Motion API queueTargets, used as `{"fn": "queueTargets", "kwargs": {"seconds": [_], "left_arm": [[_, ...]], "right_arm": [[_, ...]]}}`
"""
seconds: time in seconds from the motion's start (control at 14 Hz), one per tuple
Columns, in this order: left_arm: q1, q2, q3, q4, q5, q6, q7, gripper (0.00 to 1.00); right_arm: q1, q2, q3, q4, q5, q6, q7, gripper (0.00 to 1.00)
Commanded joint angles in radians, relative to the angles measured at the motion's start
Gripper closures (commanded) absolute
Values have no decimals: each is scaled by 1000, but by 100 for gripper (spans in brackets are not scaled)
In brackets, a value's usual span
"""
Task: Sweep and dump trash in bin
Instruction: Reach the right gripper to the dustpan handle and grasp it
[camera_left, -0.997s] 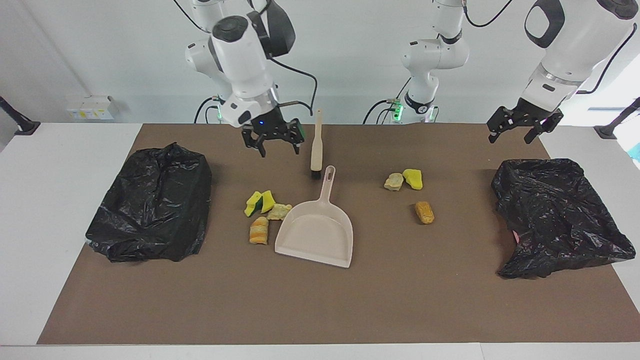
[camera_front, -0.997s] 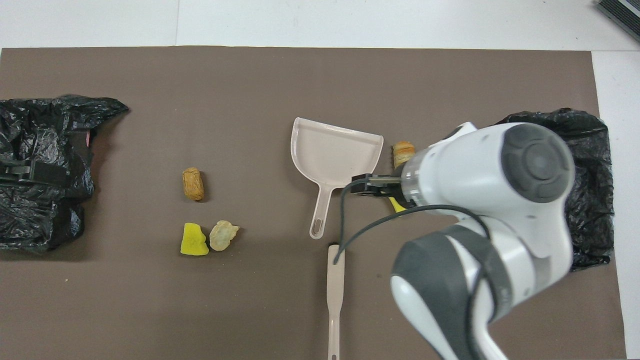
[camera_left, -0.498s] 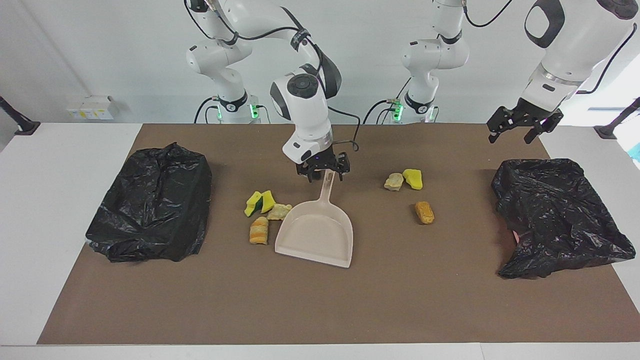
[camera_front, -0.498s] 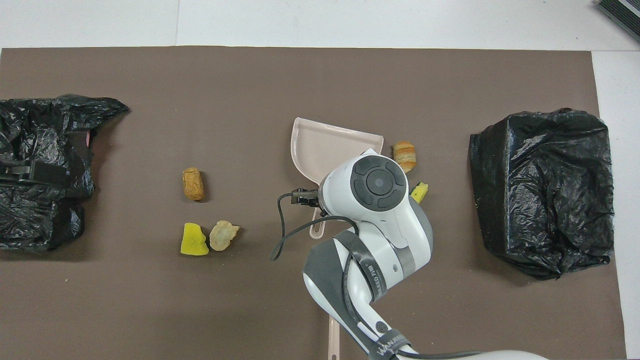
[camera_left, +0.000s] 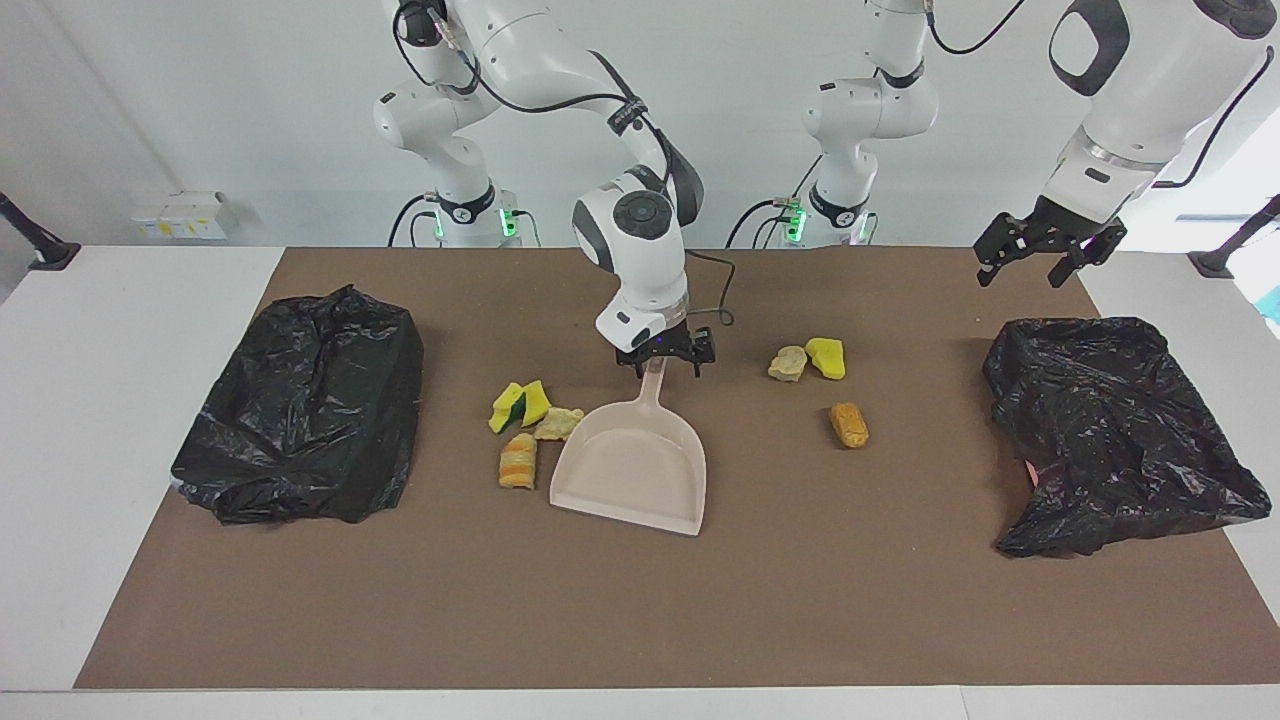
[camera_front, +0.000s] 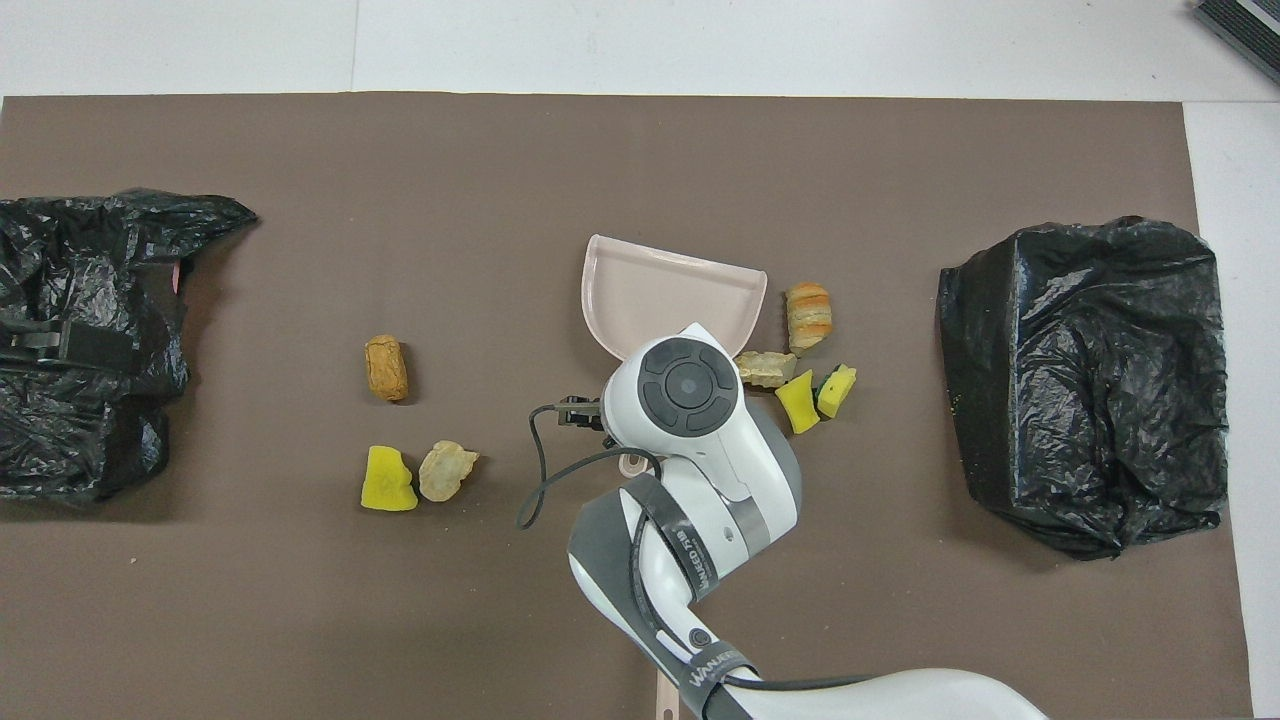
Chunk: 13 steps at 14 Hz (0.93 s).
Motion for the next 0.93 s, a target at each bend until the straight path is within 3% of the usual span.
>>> {"fn": "queueTargets", "kwargs": {"seconds": [0.0,0.21,0.28,0.43,0.57,0.64,0.85], "left_arm": [[-11,-21,3,-17,17,0,4,0],[-16,-21,3,-17,17,3,4,0],[-8,-21,3,-17,17,7,8,0],[-27,-16,-8,-15,12,15,13,0],[-98,-25,-16,-22,10,6,8,0],[-112,-26,-16,-23,10,9,8,0],[-169,-32,-17,-55,9,1,-12,0]], "right_arm": [[-10,-6,-7,10,-34,-17,21,0],[-22,-9,-9,11,-35,-17,21,0],[-22,-11,-11,11,-35,-19,21,11],[-22,-11,-11,11,-35,-19,22,40],[-22,-9,-12,13,-35,-17,24,85],[-22,-9,-14,14,-35,-17,45,100],[-45,-14,-9,28,-72,-14,-11,100]]}}
